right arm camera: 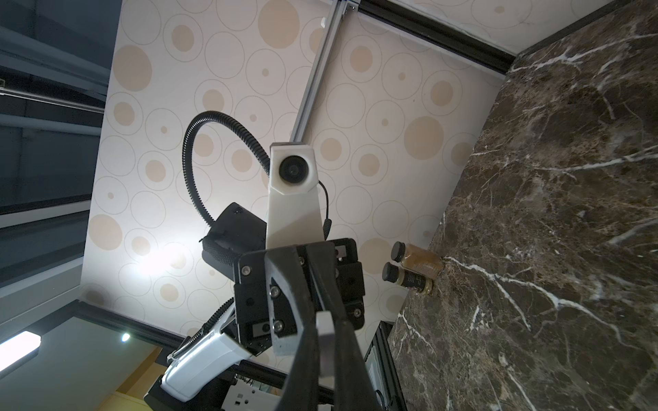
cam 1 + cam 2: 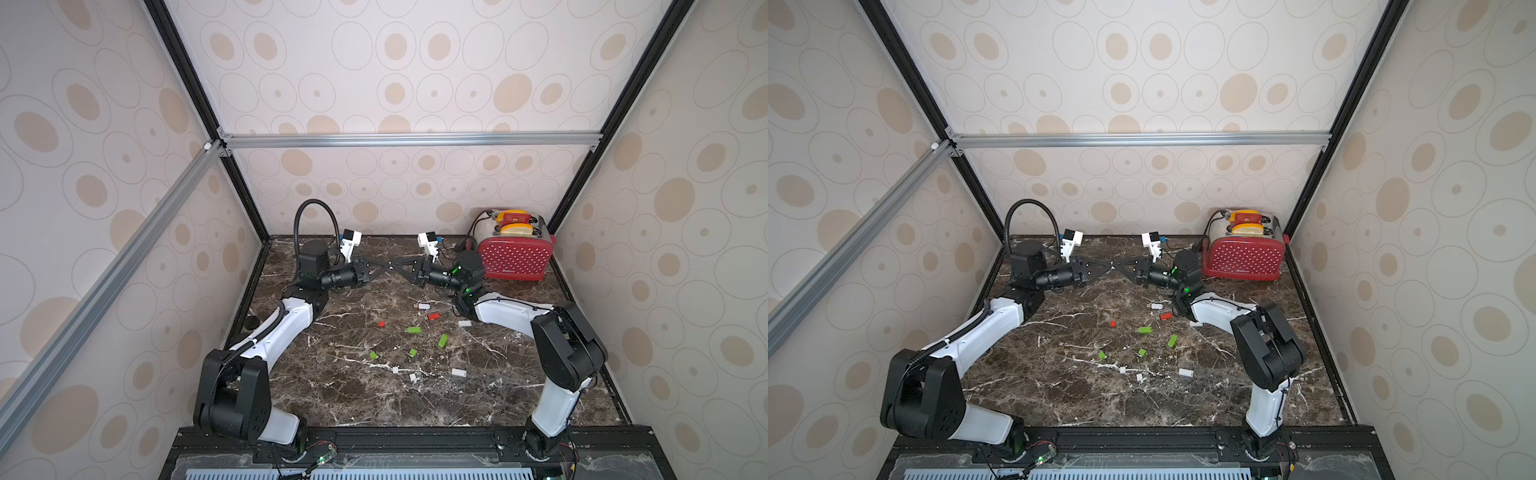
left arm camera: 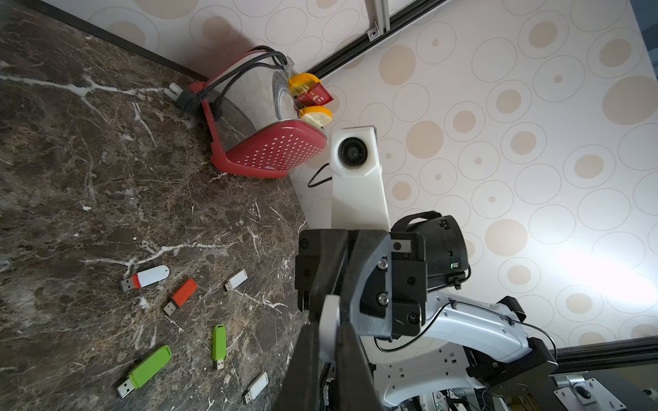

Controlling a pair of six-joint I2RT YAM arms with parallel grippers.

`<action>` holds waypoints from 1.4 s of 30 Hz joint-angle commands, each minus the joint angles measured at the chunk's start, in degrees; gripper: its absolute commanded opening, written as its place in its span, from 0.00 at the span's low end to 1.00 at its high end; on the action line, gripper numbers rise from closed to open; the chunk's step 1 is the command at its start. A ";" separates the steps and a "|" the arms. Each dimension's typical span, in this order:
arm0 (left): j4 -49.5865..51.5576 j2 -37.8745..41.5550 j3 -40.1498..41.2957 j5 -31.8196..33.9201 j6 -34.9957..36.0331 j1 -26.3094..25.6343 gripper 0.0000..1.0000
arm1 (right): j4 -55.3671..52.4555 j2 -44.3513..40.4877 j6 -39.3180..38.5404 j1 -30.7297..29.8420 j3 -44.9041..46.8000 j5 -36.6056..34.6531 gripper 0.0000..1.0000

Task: Close the usb drive cover
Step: Pick up the cover from the center of the board, then pick up the USB drive from the center of the board.

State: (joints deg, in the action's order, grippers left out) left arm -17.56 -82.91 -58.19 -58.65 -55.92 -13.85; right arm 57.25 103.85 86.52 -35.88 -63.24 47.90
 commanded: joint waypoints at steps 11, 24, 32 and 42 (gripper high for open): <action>5.56 2.51 -2.10 -2.78 3.35 1.68 0.00 | -5.32 -5.36 -3.92 3.91 2.33 3.61 0.53; 27.86 8.78 -1.08 -4.97 11.83 4.62 0.00 | -87.16 -11.86 -81.51 10.39 -16.94 -17.34 0.92; 33.08 7.91 -0.40 -9.05 12.68 7.81 0.00 | -100.76 4.36 -96.97 10.26 -33.60 -29.95 0.83; 28.65 5.13 2.56 -9.53 9.14 8.55 0.00 | -102.40 15.89 -106.42 9.50 -35.97 -33.81 0.78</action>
State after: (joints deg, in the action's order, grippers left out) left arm 11.29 -76.73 -55.55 -67.40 -46.87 -5.74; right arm -42.24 117.71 -15.07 -25.65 -98.00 16.08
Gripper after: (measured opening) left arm 0.097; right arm 0.779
